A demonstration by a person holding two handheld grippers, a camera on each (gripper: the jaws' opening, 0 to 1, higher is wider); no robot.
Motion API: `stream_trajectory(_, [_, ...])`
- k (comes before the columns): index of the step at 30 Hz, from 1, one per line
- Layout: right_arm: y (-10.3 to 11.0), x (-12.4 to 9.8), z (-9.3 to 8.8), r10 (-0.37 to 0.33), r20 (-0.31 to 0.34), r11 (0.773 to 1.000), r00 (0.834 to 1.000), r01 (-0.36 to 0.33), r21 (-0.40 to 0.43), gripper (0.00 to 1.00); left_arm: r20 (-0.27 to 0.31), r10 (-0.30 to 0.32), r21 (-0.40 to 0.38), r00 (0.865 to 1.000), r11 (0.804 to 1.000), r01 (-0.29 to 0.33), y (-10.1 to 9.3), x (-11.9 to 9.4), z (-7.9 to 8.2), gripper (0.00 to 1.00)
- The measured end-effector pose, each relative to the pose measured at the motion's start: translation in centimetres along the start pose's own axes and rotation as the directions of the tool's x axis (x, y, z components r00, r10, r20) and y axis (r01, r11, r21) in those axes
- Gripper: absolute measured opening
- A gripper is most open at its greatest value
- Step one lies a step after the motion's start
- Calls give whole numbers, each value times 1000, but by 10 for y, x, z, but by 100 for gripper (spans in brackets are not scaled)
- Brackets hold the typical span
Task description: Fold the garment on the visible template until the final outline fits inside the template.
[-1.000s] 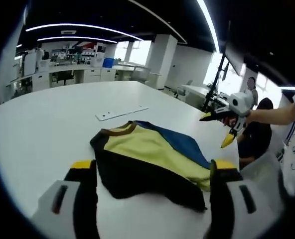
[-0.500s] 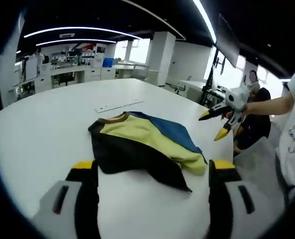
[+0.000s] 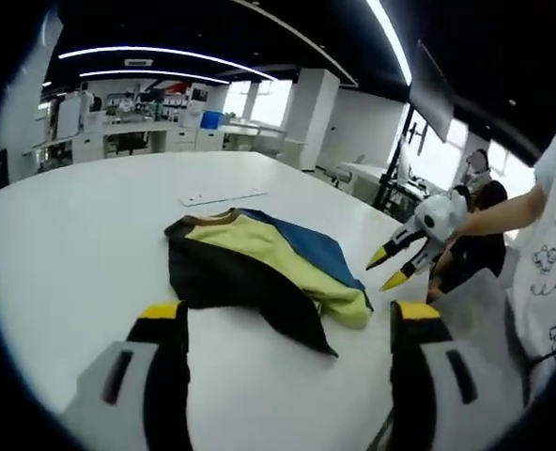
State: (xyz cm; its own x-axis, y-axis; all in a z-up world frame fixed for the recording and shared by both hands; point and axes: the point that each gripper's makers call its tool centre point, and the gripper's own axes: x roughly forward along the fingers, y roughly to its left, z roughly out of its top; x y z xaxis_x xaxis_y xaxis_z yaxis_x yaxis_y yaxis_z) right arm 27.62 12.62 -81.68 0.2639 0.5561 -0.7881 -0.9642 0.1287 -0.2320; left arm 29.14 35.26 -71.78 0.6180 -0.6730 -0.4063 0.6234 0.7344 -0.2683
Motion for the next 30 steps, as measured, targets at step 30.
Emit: stream_trajectory(30, [-44,-8,32,-40,14,991,999,42,-127,0,10,11,-99,1000,995,-10,-5,-11,-21,80])
